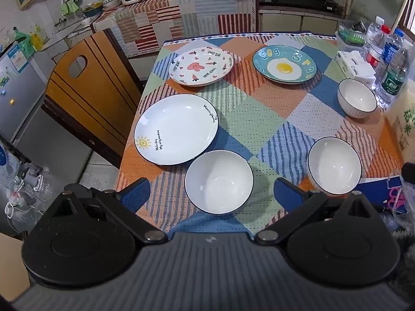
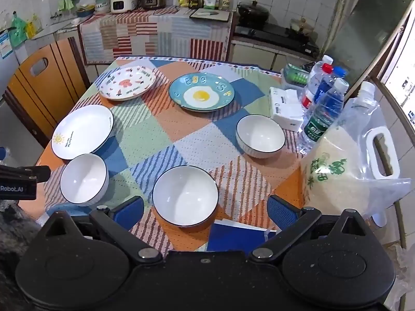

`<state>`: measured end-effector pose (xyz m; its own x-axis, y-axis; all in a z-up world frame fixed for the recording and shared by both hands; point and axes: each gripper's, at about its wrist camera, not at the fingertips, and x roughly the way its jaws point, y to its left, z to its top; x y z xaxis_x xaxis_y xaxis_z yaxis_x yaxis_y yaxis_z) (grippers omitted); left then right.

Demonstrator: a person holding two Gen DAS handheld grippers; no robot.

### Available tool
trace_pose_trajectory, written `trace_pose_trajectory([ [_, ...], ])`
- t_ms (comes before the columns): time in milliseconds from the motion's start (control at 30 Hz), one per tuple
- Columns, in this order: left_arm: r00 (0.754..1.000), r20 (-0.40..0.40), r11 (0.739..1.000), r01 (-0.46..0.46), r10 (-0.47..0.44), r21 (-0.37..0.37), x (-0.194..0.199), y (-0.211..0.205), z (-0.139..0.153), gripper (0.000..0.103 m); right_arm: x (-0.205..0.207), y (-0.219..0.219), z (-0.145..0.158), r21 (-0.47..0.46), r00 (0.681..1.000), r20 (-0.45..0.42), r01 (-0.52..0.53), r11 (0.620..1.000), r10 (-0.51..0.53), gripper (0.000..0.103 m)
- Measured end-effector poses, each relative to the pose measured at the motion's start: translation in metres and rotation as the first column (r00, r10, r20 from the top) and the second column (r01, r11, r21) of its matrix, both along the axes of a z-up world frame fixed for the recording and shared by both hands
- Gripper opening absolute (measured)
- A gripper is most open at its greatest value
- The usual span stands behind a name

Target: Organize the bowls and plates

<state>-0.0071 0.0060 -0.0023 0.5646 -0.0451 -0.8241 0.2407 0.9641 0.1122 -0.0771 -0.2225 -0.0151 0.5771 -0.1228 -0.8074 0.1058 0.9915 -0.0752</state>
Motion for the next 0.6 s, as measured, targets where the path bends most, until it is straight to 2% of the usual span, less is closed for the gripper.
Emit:
trace_pose_trajectory([
  [367,0.999,0.032,1.0,-0.001,0.001,0.001,-0.0044,0.0004,0.0016,0.103,-0.0089,0.0081,0.0072,-0.045,0.996,0.075,-0.042,0.998,0.045,0.102],
  [600,0.999,0.037,1.0,-0.001,0.002,-0.01,-0.0046,0.0026,0.0031,0.103,-0.0068,0.0048,0.0027,-0.026,0.997,0.068,-0.039,0.999,0.04,0.102],
])
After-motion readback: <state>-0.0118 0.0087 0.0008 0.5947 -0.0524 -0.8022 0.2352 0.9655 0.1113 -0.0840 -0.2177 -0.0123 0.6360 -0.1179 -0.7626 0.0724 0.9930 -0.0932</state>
